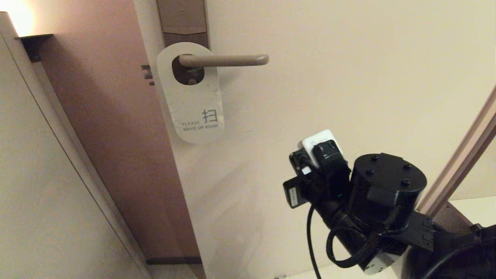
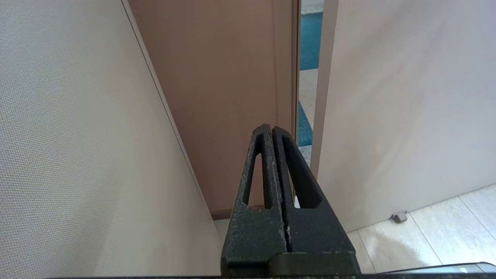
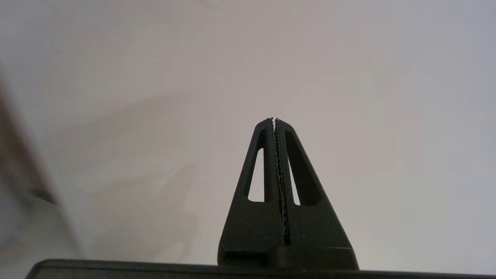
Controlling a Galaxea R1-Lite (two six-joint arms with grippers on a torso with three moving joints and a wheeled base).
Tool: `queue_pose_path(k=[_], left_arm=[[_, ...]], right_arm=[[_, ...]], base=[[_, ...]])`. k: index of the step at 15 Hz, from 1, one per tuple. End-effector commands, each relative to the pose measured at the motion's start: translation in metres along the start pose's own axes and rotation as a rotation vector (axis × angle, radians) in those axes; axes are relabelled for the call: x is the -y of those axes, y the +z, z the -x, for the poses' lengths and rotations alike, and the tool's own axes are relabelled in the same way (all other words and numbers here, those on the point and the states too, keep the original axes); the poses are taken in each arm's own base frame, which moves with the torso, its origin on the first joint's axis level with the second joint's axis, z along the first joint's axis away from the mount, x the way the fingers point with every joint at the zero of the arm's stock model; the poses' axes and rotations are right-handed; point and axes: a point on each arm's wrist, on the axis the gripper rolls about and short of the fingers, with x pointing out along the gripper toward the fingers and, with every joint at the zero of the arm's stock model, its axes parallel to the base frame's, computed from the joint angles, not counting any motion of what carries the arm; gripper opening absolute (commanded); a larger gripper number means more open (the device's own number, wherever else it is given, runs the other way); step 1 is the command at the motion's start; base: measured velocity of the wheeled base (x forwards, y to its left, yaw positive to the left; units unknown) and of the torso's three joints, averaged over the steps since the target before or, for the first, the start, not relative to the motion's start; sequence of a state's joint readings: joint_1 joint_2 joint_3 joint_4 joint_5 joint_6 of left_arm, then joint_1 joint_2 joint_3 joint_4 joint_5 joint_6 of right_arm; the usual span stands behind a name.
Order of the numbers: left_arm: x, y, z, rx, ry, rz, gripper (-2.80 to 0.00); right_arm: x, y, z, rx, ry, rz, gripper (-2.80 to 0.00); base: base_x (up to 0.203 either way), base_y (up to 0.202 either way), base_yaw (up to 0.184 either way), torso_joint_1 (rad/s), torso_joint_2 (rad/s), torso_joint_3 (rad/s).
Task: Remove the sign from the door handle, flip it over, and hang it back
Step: Take down the sign
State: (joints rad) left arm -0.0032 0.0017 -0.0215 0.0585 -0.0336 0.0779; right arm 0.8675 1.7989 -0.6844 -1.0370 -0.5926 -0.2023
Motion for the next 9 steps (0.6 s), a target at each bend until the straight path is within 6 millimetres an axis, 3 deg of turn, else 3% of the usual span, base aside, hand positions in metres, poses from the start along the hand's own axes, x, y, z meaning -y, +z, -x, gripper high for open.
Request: queue_pose_path(k=[1, 6, 9], left_arm=[[0.0, 0.0, 0.0, -0.001, 0.0, 0.0, -2.8], [0.0, 0.0, 0.0, -0.001, 0.0, 0.0, -2.8], [0.0, 0.0, 0.0, -0.001, 0.0, 0.0, -2.8]], right_arm=[[0.024, -0.002, 0.006, -0.009, -0.06, -0.007, -2.8], [0.094, -0.036, 0.02, -0.132, -0.262, 0.004, -2.8], [0.123, -0.046, 0.038, -0.166, -0.362, -0.006, -2.8]], base=[[0.0, 0.0, 0.0, 0.0, 0.0, 0.0], [0.0, 0.0, 0.0, 0.0, 0.0, 0.0], [0.0, 0.0, 0.0, 0.0, 0.0, 0.0]])
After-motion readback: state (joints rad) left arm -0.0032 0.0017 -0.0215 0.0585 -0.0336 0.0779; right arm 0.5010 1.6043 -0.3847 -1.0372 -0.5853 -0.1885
